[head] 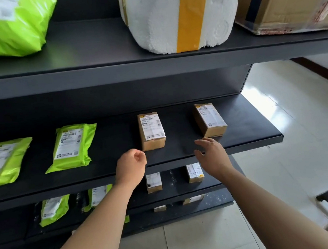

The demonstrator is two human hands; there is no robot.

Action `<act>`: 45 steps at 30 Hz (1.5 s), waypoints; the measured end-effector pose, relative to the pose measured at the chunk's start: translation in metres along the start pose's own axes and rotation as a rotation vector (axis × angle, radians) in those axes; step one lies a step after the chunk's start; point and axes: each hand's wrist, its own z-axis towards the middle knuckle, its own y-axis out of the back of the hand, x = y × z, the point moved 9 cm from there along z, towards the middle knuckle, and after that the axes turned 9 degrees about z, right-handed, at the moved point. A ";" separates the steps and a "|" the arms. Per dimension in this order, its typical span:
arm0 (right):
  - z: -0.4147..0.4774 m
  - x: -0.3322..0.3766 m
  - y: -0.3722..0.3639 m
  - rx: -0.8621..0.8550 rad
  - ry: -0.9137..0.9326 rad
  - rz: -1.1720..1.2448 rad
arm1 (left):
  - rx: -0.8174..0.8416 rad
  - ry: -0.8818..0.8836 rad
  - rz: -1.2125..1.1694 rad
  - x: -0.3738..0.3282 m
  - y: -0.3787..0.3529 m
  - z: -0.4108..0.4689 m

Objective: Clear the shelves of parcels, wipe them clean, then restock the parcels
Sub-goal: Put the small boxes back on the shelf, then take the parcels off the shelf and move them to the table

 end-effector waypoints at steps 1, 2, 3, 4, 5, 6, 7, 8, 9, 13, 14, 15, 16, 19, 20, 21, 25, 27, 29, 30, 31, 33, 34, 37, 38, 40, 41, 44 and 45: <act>-0.005 0.002 -0.003 0.003 0.007 0.012 | -0.006 0.018 -0.017 0.007 0.002 -0.007; -0.012 0.004 -0.007 0.011 0.019 0.019 | -0.018 0.040 -0.032 0.015 0.006 -0.015; -0.017 0.006 -0.011 0.021 0.031 0.024 | -0.032 0.058 -0.044 0.022 0.010 -0.022; -0.023 0.008 -0.015 0.033 0.041 0.031 | -0.045 0.075 -0.051 0.029 0.014 -0.029; -0.028 0.010 -0.019 0.045 0.051 0.038 | -0.056 0.090 -0.054 0.034 0.018 -0.035; -0.033 0.013 -0.024 0.057 0.062 0.044 | -0.065 0.104 -0.058 0.040 0.022 -0.042; -0.039 0.015 -0.027 0.065 0.073 0.049 | -0.073 0.117 -0.068 0.045 0.026 -0.049; -0.044 0.018 -0.031 0.073 0.084 0.054 | -0.084 0.135 -0.083 0.050 0.030 -0.056; -0.051 0.021 -0.035 0.085 0.100 0.058 | -0.100 0.157 -0.098 0.057 0.034 -0.067; -0.079 0.031 -0.057 0.160 0.139 0.075 | -0.148 0.220 -0.113 0.086 0.048 -0.110; -0.087 0.034 -0.066 0.191 0.149 0.081 | -0.160 0.245 -0.117 0.096 0.051 -0.123; -0.093 0.035 -0.074 0.214 0.153 0.088 | -0.168 0.266 -0.121 0.106 0.054 -0.135; -0.101 0.038 -0.082 0.236 0.156 0.093 | -0.178 0.292 -0.123 0.117 0.057 -0.147; -0.125 0.049 -0.108 0.299 0.188 0.101 | -0.203 0.372 -0.116 0.153 0.066 -0.180; -0.134 0.055 -0.118 0.319 0.206 0.096 | -0.217 0.404 -0.116 0.165 0.070 -0.191; -0.140 0.058 -0.124 0.332 0.216 0.092 | -0.227 0.425 -0.116 0.175 0.073 -0.198; -0.158 0.079 -0.159 0.393 0.244 0.072 | -0.274 0.497 -0.164 0.217 0.092 -0.215; -0.162 0.092 -0.179 0.413 0.247 0.061 | -0.298 0.510 -0.189 0.239 0.104 -0.215; -0.166 0.103 -0.201 0.428 0.243 0.051 | -0.313 0.518 -0.203 0.262 0.115 -0.211; -0.168 0.109 -0.212 0.438 0.236 0.045 | -0.312 0.528 -0.210 0.273 0.120 -0.208; -0.169 0.116 -0.227 0.445 0.227 0.039 | -0.307 0.538 -0.217 0.288 0.126 -0.202; -0.169 0.130 -0.254 0.452 0.202 0.033 | -0.288 0.546 -0.231 0.313 0.136 -0.189; -0.168 0.136 -0.267 0.450 0.185 0.035 | -0.277 0.545 -0.228 0.325 0.141 -0.182; -0.164 0.156 -0.310 0.434 0.143 0.040 | -0.234 0.517 -0.191 0.361 0.156 -0.155; -0.163 0.161 -0.322 0.428 0.129 0.041 | -0.218 0.504 -0.176 0.372 0.159 -0.146; -0.159 0.169 -0.351 0.414 0.105 0.042 | -0.190 0.481 -0.137 0.396 0.164 -0.127; -0.156 0.170 -0.365 0.407 0.092 0.042 | -0.178 0.471 -0.118 0.408 0.164 -0.118; -0.148 0.168 -0.402 0.398 0.047 0.041 | -0.162 0.464 -0.098 0.440 0.161 -0.093; -0.143 0.165 -0.417 0.395 0.036 0.037 | -0.159 0.466 -0.094 0.452 0.158 -0.083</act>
